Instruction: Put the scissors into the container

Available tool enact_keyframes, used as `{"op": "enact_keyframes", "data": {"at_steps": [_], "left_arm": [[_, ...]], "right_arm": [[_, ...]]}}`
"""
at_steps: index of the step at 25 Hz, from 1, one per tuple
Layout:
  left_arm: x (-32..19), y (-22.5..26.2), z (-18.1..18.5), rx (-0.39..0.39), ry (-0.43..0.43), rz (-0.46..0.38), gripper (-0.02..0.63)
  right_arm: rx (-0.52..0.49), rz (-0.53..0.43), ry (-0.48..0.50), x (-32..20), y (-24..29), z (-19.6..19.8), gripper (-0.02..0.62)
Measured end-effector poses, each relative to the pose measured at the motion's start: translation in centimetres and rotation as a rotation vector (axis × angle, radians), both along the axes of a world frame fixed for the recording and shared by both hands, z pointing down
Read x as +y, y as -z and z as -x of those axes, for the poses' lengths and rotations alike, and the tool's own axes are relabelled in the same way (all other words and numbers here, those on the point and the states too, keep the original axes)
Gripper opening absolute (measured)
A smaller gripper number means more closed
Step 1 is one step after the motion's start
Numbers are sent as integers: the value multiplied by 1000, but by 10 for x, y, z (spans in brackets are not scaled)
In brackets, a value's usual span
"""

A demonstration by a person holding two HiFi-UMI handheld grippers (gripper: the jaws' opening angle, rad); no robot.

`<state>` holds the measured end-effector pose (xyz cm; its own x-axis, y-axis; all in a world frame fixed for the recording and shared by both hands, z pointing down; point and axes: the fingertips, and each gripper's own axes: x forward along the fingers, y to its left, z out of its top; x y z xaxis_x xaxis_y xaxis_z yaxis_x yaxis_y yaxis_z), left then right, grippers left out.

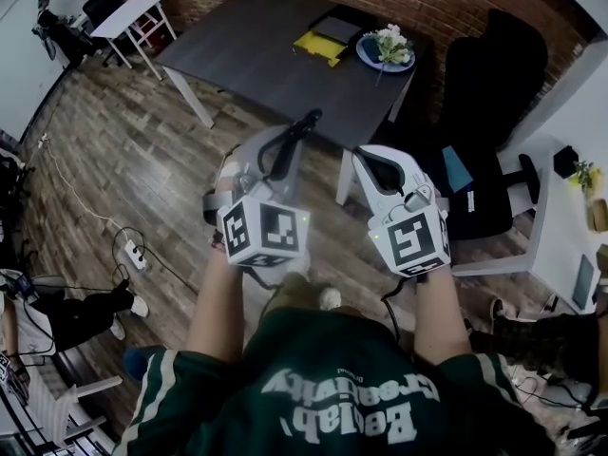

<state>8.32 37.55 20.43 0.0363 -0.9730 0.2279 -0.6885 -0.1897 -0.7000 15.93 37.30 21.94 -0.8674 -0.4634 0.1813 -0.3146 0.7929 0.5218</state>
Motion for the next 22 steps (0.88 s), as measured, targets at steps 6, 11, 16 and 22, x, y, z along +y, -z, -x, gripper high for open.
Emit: {"op": "enact_keyframes", "data": {"at_steps": [6,11,16,22], "left_arm": [[-15,-3,15,0,3,5,47],[-39,-5,36,2,-6,2,47],[-71,-1,54,3,-19,-4,48],[-113,3,71,13,-40,-9,48]], "right_arm": [[-12,5,-1,-18,0,15,6],[-12,-1,-7,-37,-3,38,6],[-11,-6,-13,-65,3,58,5],[-16,-5,-30,-103,6,77,5]]}}
